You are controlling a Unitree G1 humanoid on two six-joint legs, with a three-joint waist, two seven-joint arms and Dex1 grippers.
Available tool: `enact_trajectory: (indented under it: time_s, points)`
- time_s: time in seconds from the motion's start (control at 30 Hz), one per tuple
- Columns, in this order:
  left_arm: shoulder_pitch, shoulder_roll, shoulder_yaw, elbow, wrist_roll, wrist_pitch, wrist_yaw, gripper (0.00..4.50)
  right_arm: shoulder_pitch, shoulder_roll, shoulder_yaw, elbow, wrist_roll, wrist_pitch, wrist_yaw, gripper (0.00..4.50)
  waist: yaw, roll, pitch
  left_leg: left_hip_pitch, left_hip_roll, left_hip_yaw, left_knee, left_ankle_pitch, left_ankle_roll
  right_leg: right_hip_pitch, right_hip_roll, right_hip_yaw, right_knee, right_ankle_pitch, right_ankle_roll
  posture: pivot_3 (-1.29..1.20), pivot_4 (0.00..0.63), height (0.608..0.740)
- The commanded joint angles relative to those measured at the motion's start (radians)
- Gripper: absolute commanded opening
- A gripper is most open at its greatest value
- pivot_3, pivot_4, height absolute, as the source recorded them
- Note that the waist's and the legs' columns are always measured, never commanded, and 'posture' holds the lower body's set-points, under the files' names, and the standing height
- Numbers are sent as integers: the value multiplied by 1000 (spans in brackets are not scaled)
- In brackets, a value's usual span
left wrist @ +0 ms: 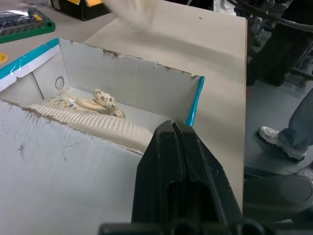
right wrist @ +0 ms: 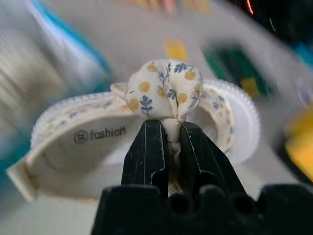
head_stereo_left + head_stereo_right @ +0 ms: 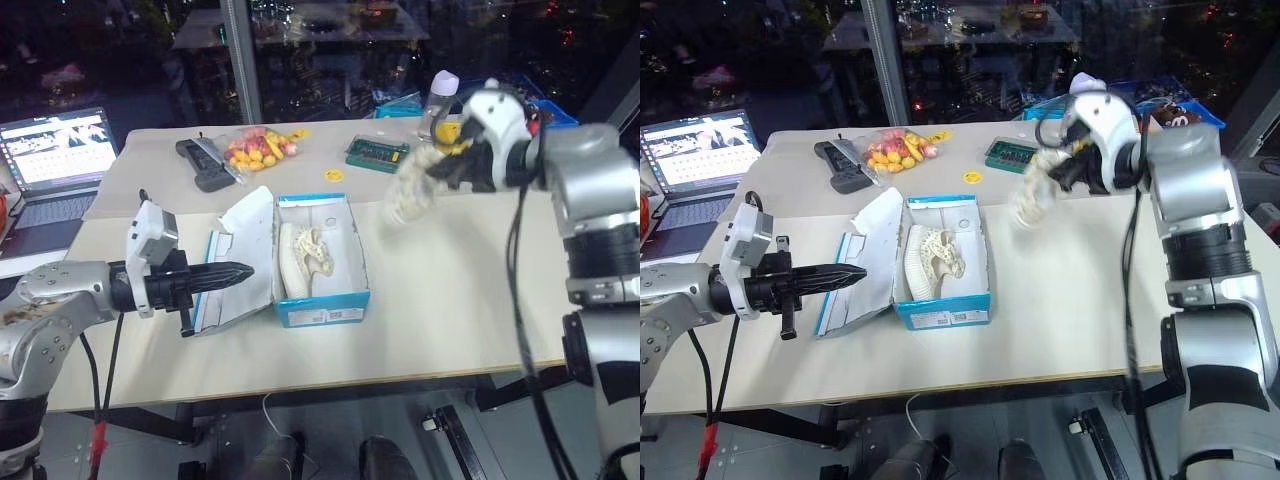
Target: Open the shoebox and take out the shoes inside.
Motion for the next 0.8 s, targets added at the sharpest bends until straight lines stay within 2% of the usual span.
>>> enact_trajectory:
  time_s: [0.03,0.2,0.27,0.3,0.47,0.5,0.67,0.8]
  points:
    - [-9,-5,7,-28,-21,9,6,0,56,-11,51,75,-85,-144,-40,11,-2,0,0,-1,0,1,0,0,0,-2,0,0,1,0,0,0,150,740]
    - [-8,-7,13,-38,-30,21,11,0,84,3,44,164,-109,-194,-70,11,-1,0,0,-1,1,4,1,0,1,-3,0,1,5,0,-1,0,150,740]
    - [-9,-2,15,-35,-33,24,11,0,73,-3,26,166,-103,-194,-73,992,2,0,0,-1,2,4,2,0,1,-2,1,0,5,0,-1,0,150,740]
    - [-10,0,15,-33,-34,25,11,0,68,-12,17,145,-89,-185,-49,1163,4,0,0,-1,2,4,3,0,1,-2,1,0,5,0,-1,0,150,740]
    - [-10,-4,16,-40,-43,32,20,0,0,-55,17,25,-104,-186,23,3009,6,0,0,-1,2,4,6,0,1,-1,1,-1,6,0,-1,0,150,740]
    - [-10,-4,16,-40,-44,33,20,0,-15,-63,14,-8,-96,-177,53,3215,6,1,1,-1,2,4,6,-1,1,-2,1,-1,6,0,-1,0,150,740]
    - [-11,-5,16,-42,-45,35,25,0,-90,-62,-14,-202,18,-95,220,3215,3,1,1,-1,5,4,8,-3,1,-1,3,-1,6,0,-1,0,150,740]
    - [-13,-6,17,-43,-47,34,29,0,-140,100,-25,-330,149,27,233,3215,-12,1,1,-1,9,4,11,-5,0,-1,7,0,6,0,-2,0,150,740]
